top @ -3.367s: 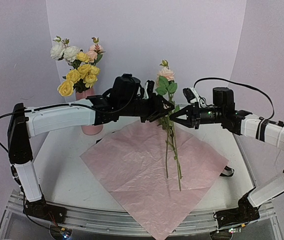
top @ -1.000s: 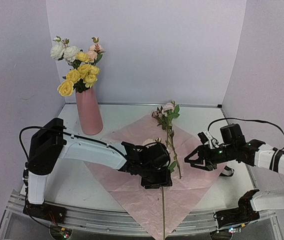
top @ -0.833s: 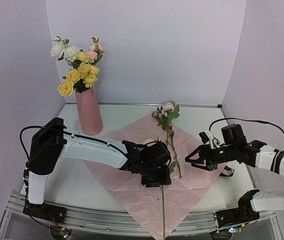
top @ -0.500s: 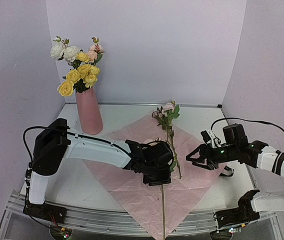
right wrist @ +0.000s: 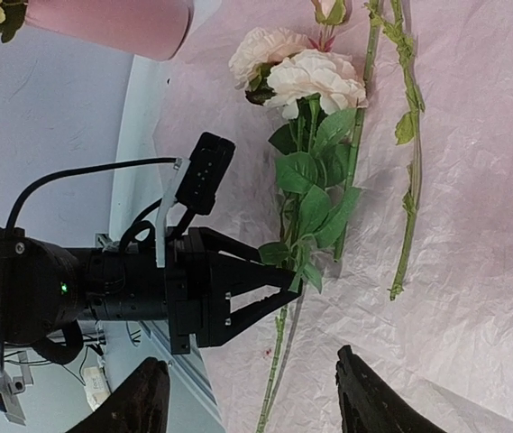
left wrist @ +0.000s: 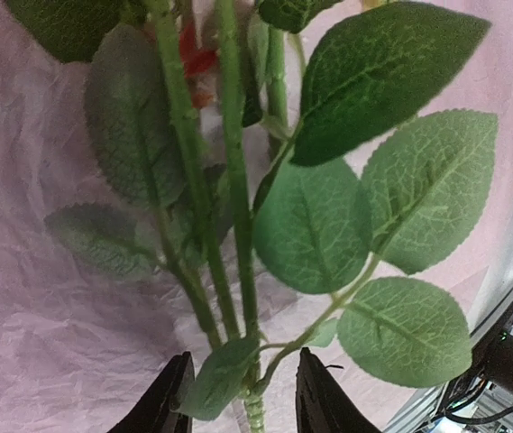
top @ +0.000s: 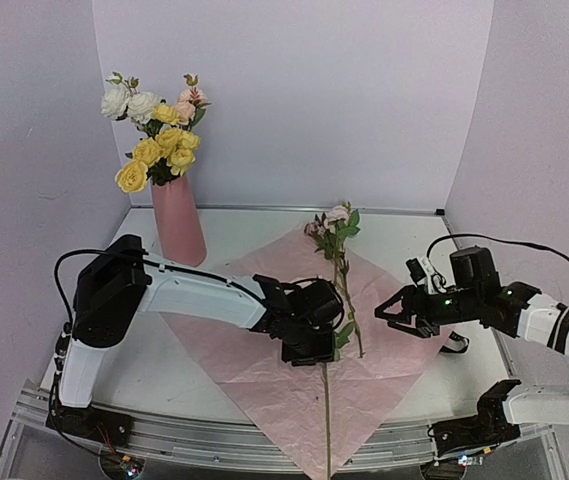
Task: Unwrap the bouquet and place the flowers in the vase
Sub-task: Pick up the fake flower from the wrapping paper.
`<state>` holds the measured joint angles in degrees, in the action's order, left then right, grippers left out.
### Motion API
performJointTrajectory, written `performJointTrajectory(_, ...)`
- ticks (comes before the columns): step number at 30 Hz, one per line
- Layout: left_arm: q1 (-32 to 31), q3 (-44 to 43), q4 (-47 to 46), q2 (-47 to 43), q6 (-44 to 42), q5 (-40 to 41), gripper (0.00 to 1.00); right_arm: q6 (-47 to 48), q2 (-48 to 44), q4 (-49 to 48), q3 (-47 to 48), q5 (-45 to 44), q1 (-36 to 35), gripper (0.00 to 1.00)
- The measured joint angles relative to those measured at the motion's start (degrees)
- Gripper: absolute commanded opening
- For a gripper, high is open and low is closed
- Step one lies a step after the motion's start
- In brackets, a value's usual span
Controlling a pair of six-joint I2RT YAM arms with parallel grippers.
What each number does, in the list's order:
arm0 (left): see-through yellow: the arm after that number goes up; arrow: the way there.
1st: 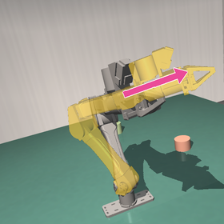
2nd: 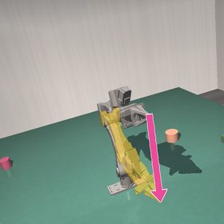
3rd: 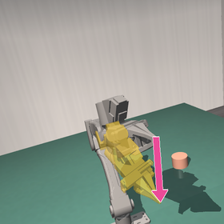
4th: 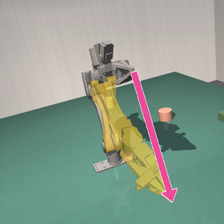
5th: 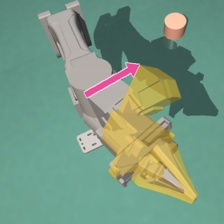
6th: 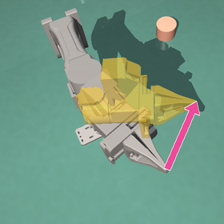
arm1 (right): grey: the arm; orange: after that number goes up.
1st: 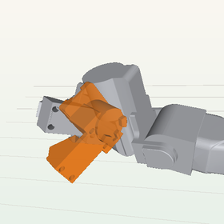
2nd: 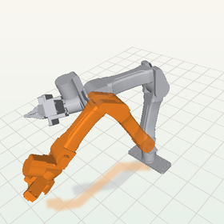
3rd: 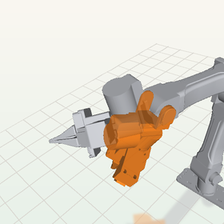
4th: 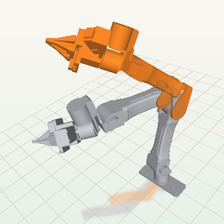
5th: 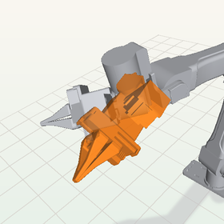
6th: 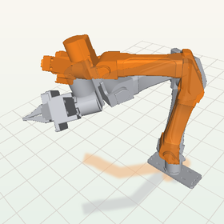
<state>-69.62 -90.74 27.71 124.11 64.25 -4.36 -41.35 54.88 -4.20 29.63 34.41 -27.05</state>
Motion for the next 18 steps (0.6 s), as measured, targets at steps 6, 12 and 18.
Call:
performJointTrajectory(6, 1.3, -2.0, -0.1, 1.5, -1.6, -0.8, 0.10, 0.2, 1.9, 0.4, 1.4, -0.4, 0.0, 0.65)
performJointTrajectory(12, 3.2, -2.6, 0.5, 1.7, -3.8, -1.2, 0.00, 0.4, 3.4, 0.4, 3.2, -1.0, 0.0, 0.65)
performJointTrajectory(18, 3.7, -6.0, 3.5, 1.0, -7.8, 1.6, 0.00, 1.4, 6.0, 0.5, 5.1, -2.0, 0.0, 0.65)
